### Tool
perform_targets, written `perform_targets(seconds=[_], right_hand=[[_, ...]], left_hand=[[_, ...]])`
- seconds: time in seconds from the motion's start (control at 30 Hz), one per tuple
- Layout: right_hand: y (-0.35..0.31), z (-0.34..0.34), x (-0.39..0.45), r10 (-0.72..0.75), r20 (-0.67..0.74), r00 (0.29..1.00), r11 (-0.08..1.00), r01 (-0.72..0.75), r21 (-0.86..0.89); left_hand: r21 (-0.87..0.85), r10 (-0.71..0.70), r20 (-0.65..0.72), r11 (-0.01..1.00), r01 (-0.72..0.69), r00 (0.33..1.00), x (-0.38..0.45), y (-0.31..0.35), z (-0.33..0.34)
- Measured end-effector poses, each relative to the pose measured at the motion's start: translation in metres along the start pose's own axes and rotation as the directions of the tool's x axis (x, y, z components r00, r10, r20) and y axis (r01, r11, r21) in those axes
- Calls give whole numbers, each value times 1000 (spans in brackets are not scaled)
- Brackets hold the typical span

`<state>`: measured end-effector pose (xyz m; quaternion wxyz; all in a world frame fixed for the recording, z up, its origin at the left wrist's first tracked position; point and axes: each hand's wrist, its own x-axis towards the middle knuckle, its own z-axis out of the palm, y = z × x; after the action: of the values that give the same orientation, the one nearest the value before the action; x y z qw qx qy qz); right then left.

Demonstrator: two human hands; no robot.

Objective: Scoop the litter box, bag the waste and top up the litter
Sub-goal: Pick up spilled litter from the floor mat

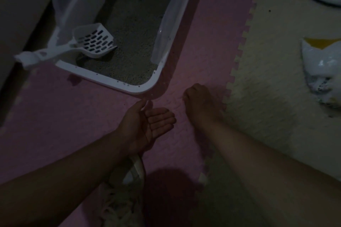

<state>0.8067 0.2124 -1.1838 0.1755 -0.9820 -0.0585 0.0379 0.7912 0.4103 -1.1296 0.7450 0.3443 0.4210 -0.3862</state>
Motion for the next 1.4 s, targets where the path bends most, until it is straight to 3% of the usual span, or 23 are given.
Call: perform_targets(seconds=[0.2,0.33,0.43,0.6,0.77,0.9,1.0,1.07,1.27,1.4], right_hand=[[1,-2,4,6,210,978,995,15,-99],[-35,-36,-3,9,204,979,989,-39,143],[-81,-56,-23,-108,281,954,945,10,328],[-91,-46,-48,-159,211,964,925,70,374],[-80,-55,-42,-187,111,976,893,122,432],[-40,-60,-15,30,-52,998,957,-14,290],[-18,-51,15,125,40,991,972,-131,193],[-14,-42,32,54,107,993,987,-69,145],[-17,-28,56,-61,131,989,998,63,-10],[-34,-15,65,-258,261,930,964,267,1]], left_hand=[[-10,27,-2,1000,-27,1000,2,0,0],[-15,36,4,999,-36,999,5,-1,3],[-59,15,46,998,-13,999,5,1,5],[-39,-21,175,999,28,984,-1,1,15],[-94,-63,200,992,83,978,-2,1,14],[-154,16,109,988,1,994,1,0,14],[-155,29,79,988,-16,996,-3,1,14],[-147,28,70,989,-17,997,-3,2,10],[-141,31,53,990,-23,998,-6,7,4],[-128,21,50,992,-14,999,-8,7,3]])
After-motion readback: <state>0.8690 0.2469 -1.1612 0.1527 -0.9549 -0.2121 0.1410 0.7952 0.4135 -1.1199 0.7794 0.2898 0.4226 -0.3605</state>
